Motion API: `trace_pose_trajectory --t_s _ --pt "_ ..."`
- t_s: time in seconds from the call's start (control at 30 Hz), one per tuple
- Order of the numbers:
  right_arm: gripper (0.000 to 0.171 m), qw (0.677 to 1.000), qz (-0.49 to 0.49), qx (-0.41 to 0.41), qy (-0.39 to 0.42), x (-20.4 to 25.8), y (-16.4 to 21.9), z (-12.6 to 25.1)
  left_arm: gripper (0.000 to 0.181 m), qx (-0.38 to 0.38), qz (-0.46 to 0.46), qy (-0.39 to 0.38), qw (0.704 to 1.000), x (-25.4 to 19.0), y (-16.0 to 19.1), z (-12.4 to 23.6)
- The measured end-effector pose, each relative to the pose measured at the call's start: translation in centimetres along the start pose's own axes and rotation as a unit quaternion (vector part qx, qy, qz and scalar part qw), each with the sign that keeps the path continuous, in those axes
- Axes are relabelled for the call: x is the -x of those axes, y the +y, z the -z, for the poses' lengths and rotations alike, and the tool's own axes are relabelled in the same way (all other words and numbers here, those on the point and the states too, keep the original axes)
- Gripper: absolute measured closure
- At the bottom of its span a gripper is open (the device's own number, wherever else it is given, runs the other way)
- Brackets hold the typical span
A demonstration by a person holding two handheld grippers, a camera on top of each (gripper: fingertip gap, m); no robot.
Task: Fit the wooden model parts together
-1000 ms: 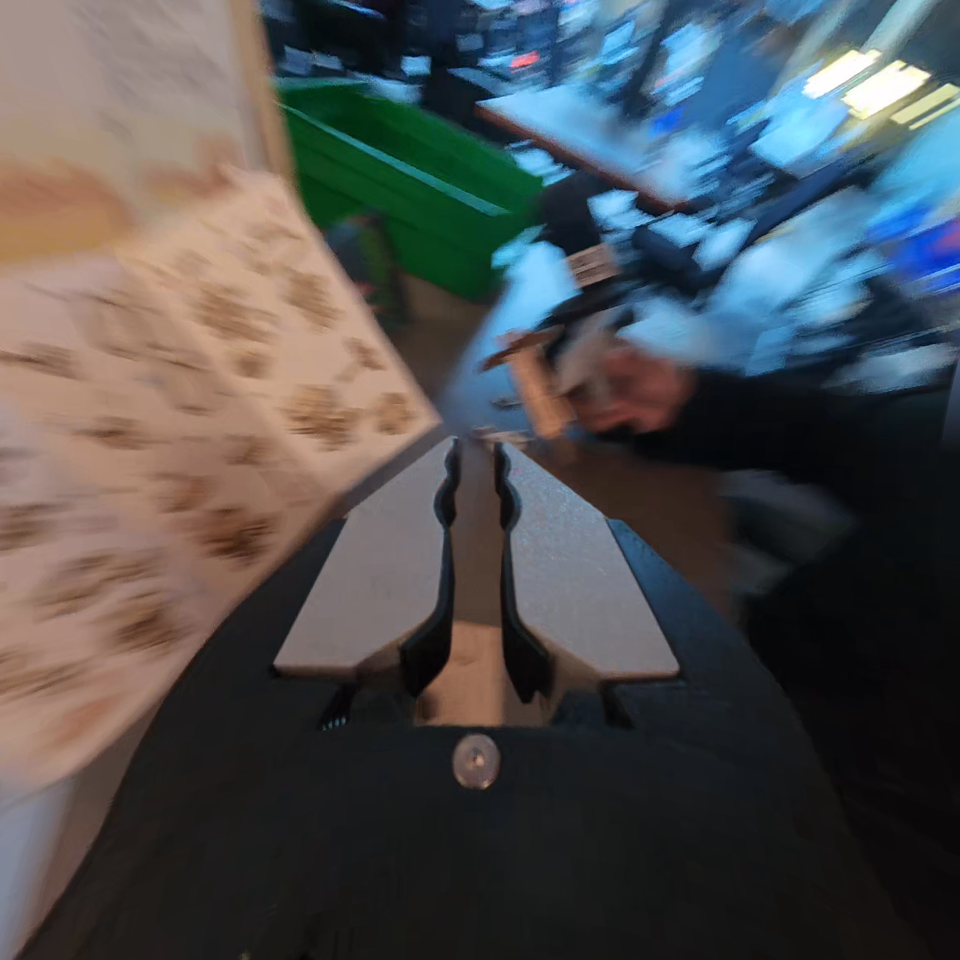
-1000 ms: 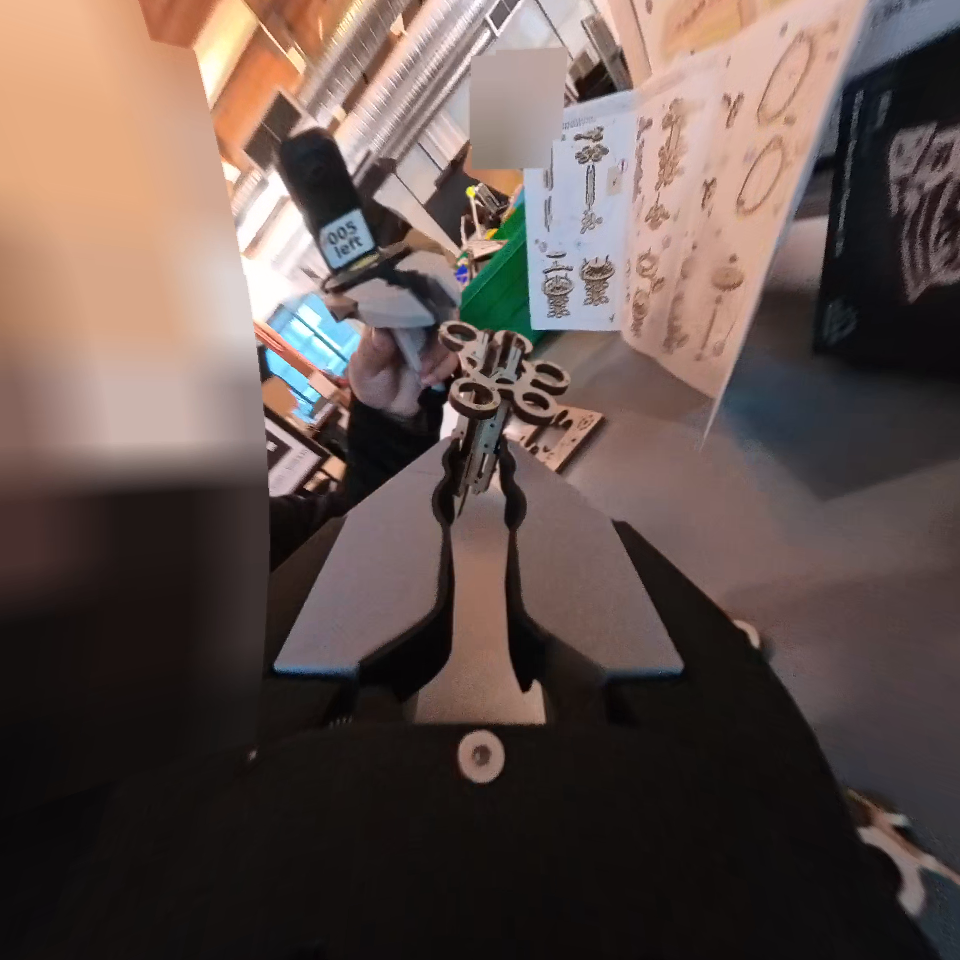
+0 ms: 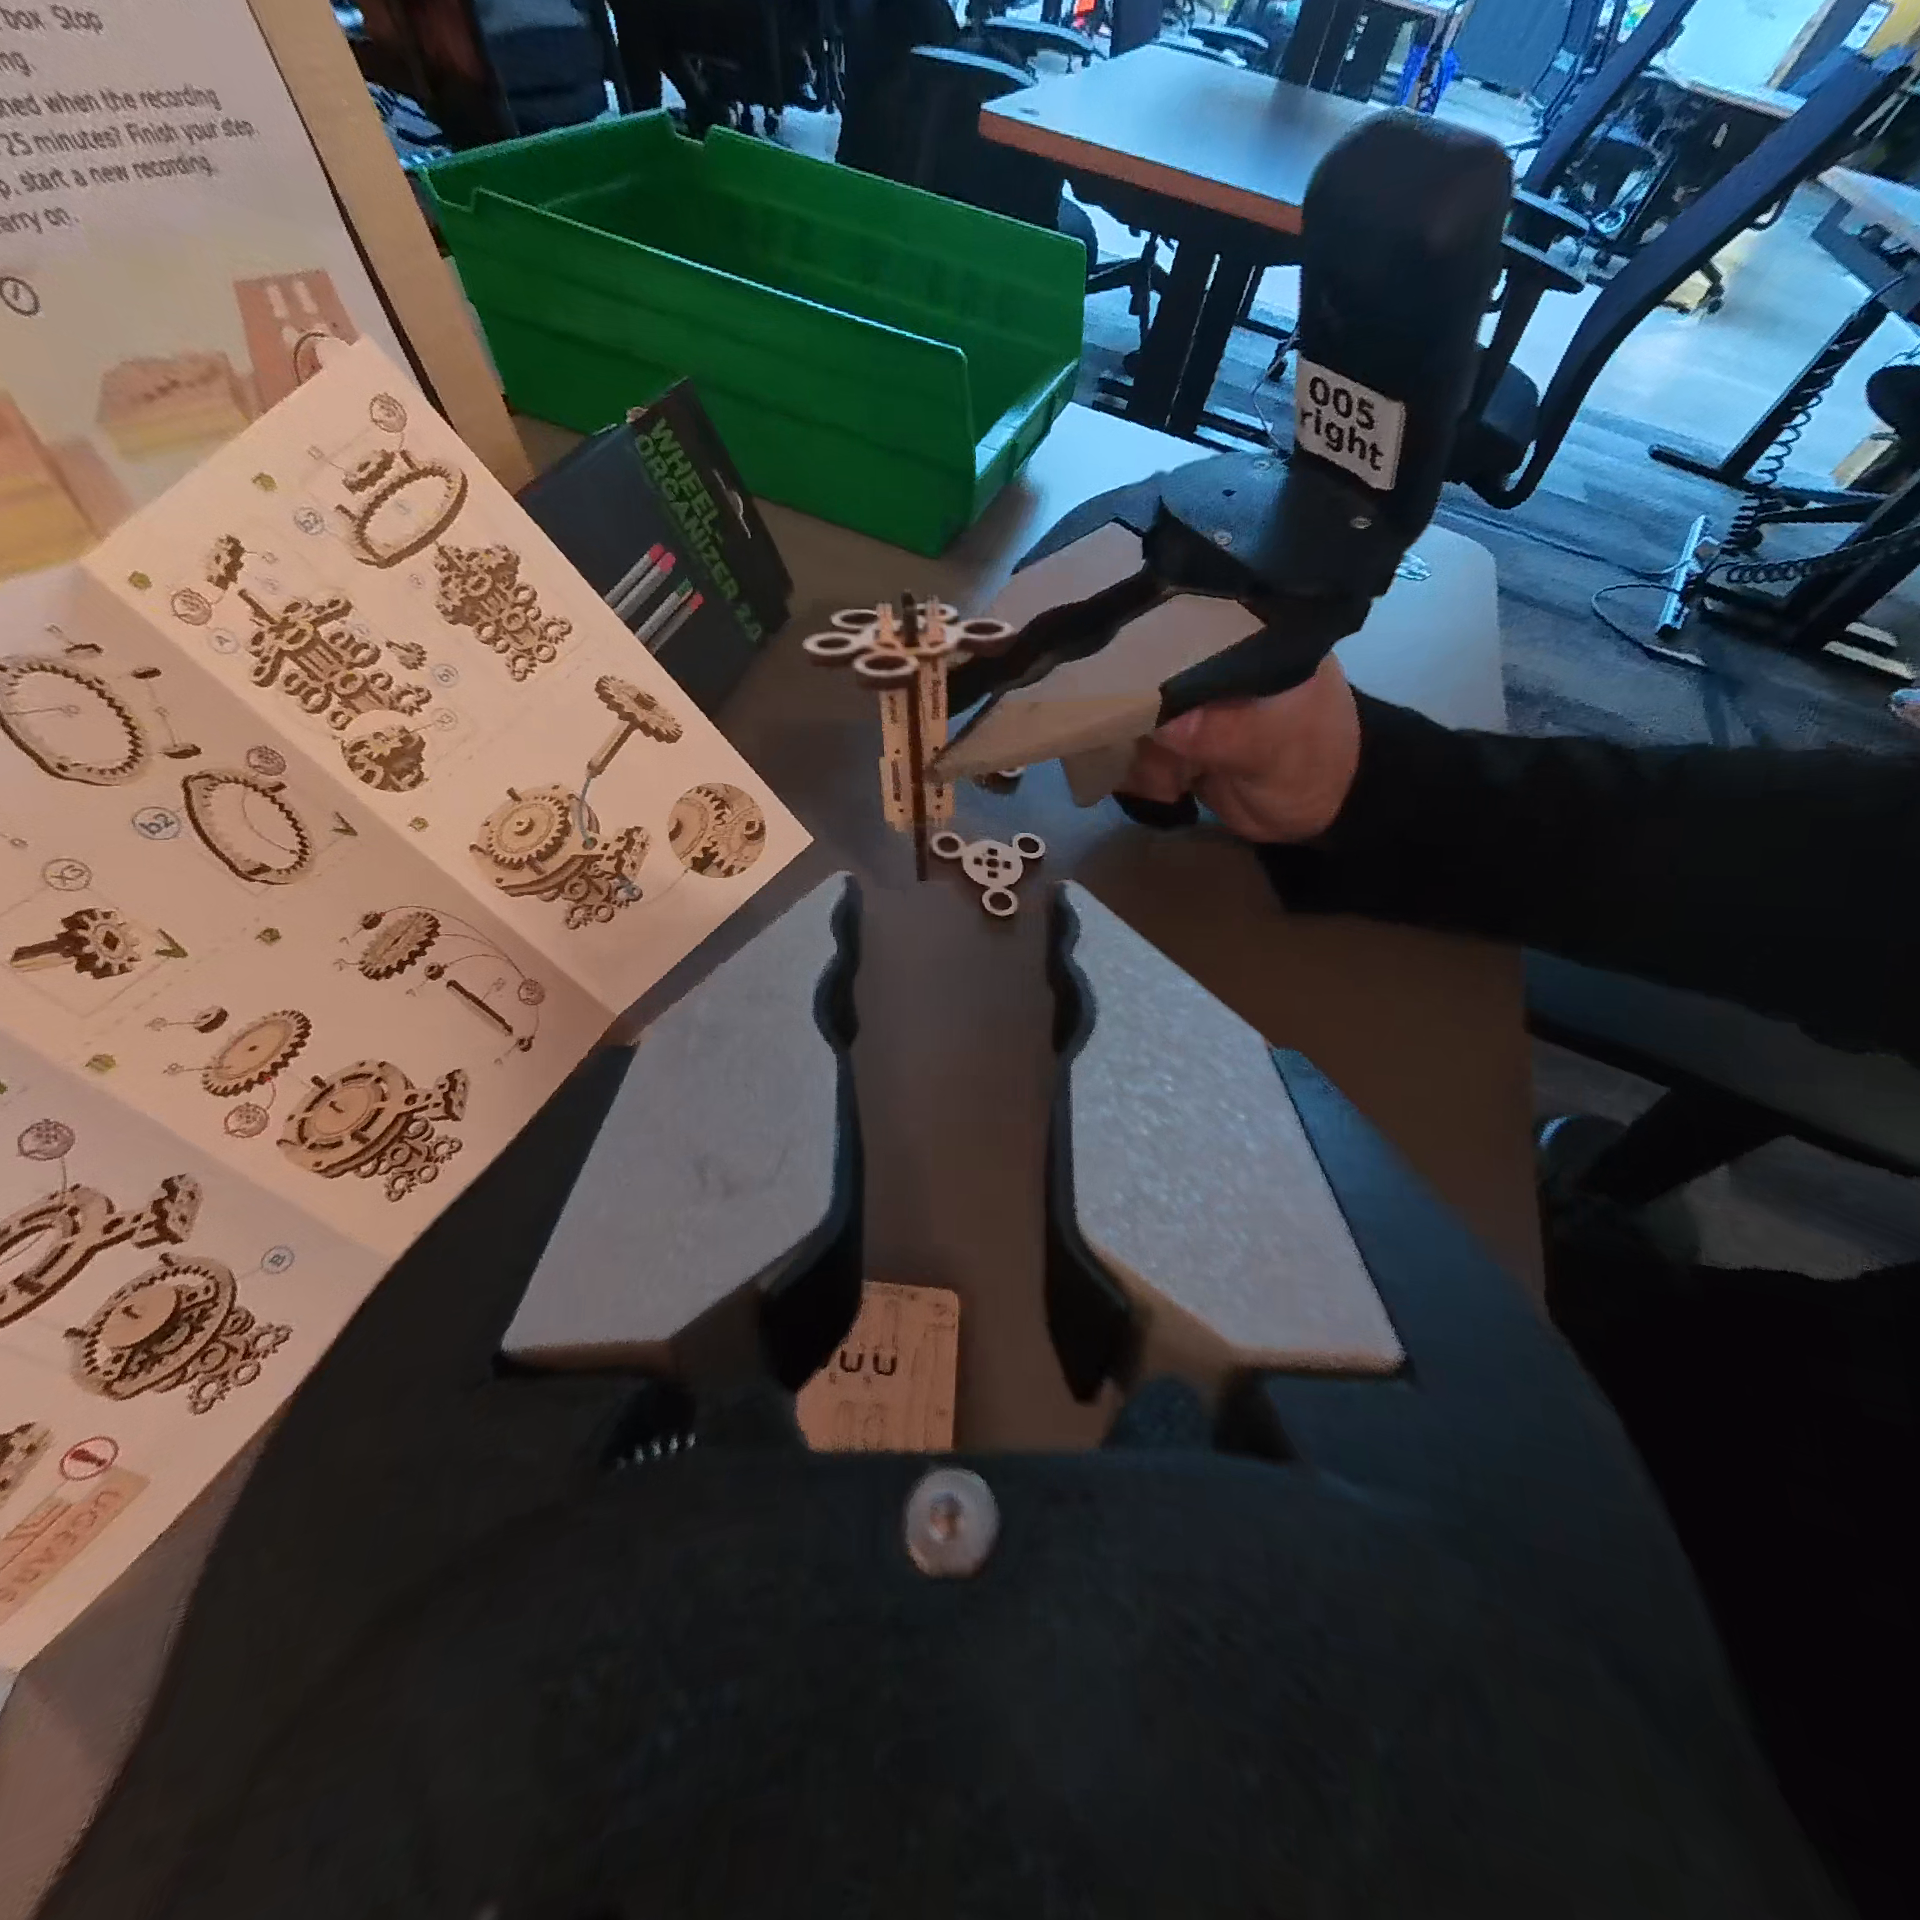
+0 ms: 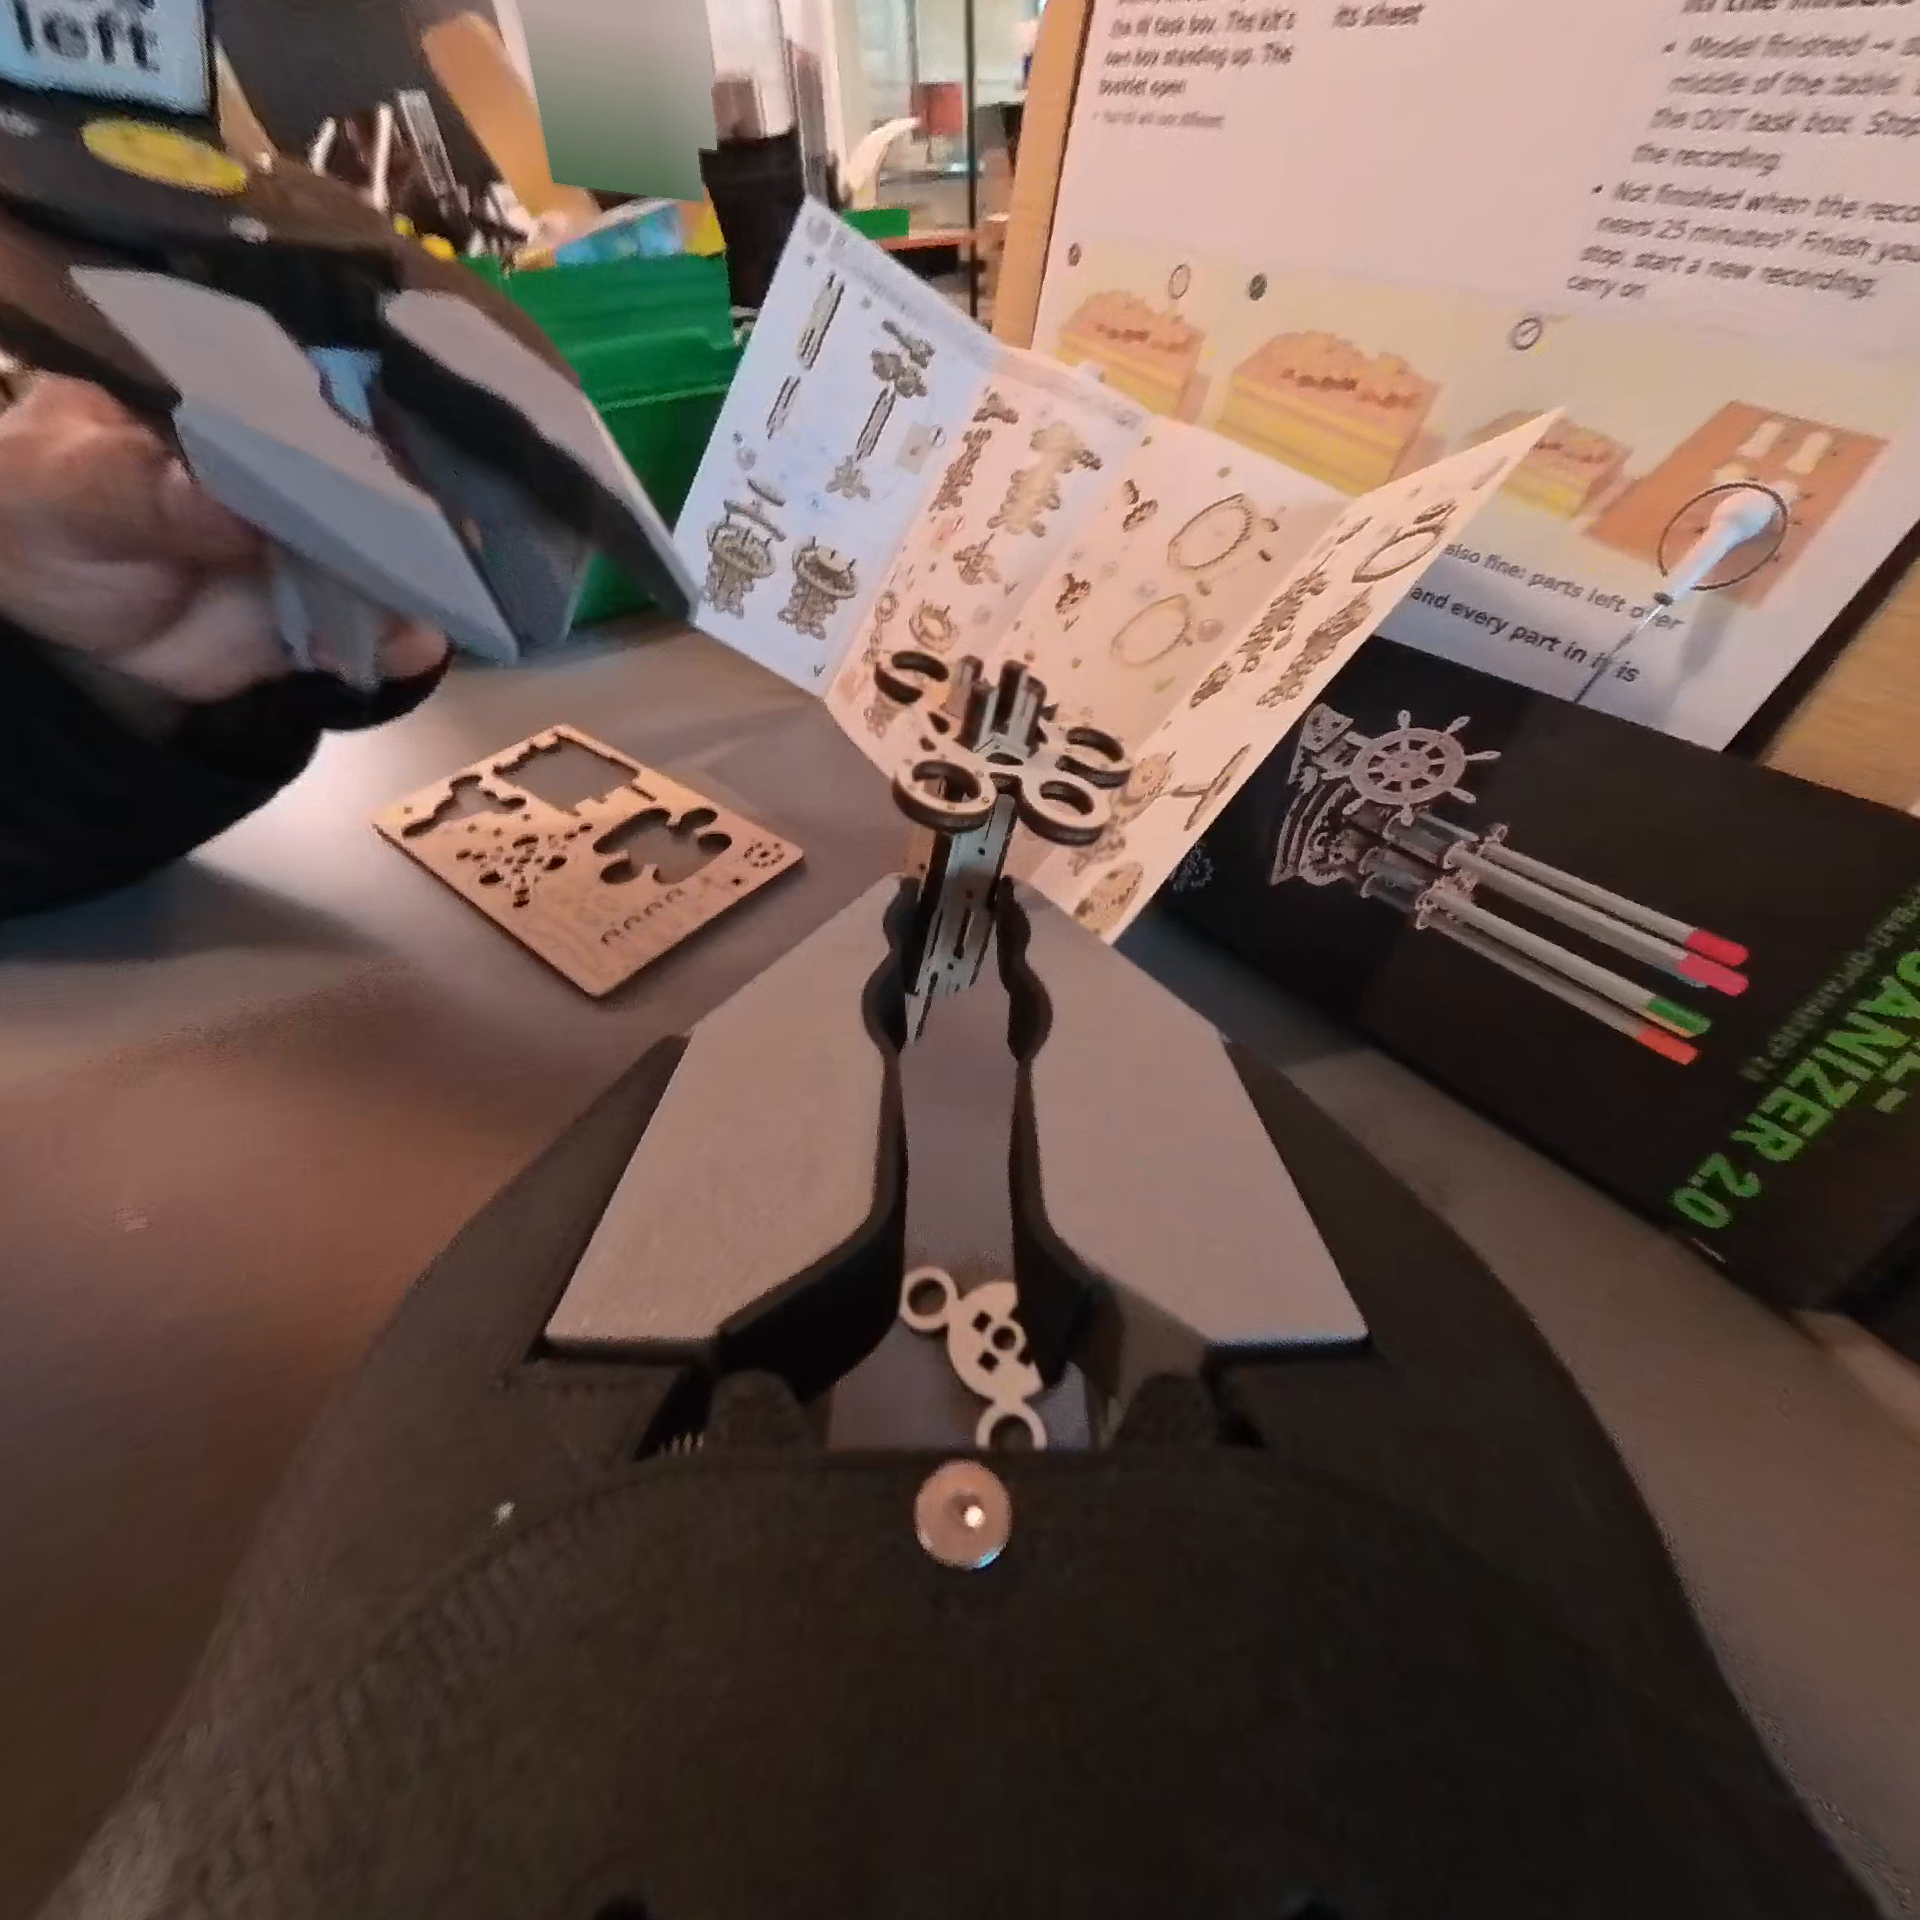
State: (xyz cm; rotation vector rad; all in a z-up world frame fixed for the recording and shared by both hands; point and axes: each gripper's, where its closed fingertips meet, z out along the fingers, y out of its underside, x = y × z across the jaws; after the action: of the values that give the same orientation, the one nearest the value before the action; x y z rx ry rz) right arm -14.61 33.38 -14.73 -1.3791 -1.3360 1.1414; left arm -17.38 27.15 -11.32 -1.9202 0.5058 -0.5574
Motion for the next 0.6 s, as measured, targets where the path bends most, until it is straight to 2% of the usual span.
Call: trace_pose_trajectory --t_s 0.17,0.3,0.37,0.47,0.53,0.6 --pt "0.159 1.000 -0.015 -0.008 0.001 0.3 -0.4 -1.4 0.141 0.006 0.028 0.004 1.000 0.8 0.6 0.1" --pt "0.160 1.000 -0.002 0.007 -0.014 1.5 0.0 -2.2 0.133 -0.002 0.030 -0.042 0.999 3.0 0.5 1.1" --pt "0.159 1.000 -0.001 0.007 -0.019 1.8 0.0 -2.1 0.126 -0.012 0.044 -0.072 0.996 4.3 0.3 3.0" --pt "0.160 0.999 -0.016 -0.001 -0.029 1.9 -0.1 -1.7 0.117 -0.021 0.056 -0.117 0.991 5.5 0.3 9.0" --pt "0.160 0.999 -0.026 -0.012 -0.032 1.7 -0.5 -1.2 0.112 -0.001 0.055 -0.220 0.974 8.6 1.4 15.9" --pt "0.160 0.998 -0.040 -0.024 -0.034 1.5 -0.9 -0.7 0.108 0.039 0.087 -0.315 0.944 12.2 3.5 23.4"
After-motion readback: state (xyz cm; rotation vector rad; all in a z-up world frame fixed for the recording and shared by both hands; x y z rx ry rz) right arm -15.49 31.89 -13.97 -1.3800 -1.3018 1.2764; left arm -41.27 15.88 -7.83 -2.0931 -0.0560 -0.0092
